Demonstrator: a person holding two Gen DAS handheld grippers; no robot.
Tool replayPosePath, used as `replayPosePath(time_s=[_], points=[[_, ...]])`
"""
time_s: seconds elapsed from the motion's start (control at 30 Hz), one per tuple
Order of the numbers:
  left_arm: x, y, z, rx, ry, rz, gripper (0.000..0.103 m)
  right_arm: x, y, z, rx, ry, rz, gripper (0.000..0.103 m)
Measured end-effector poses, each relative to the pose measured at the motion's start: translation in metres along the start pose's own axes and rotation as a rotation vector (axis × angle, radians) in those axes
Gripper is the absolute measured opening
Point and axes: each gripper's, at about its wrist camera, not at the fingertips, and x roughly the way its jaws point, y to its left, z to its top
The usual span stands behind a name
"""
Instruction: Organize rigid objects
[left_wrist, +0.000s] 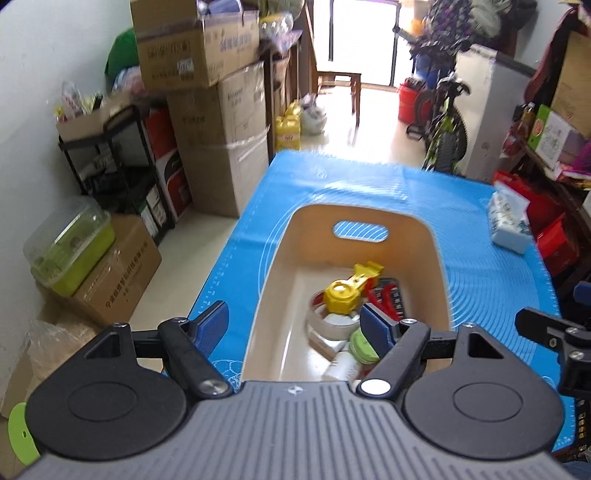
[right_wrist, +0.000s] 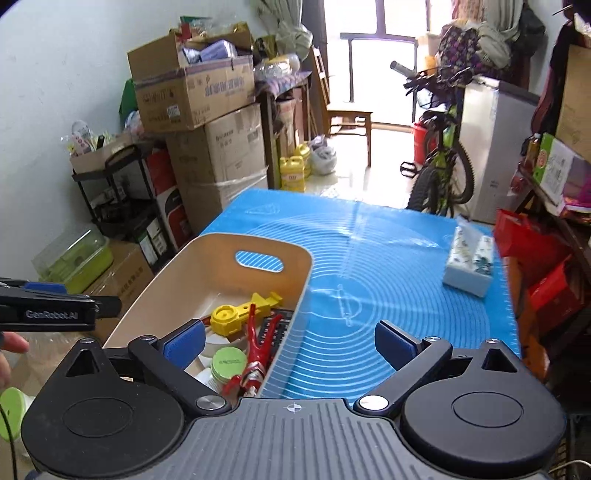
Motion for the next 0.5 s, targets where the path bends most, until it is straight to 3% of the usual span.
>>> replayPosePath(time_s=[0.5], points=[[-0.080,-0.056,-0.055,0.057,-0.099,-0.020,0.079,-0.091,-0.028,-0.053,0.021,-0.081,-0.042,0.098]])
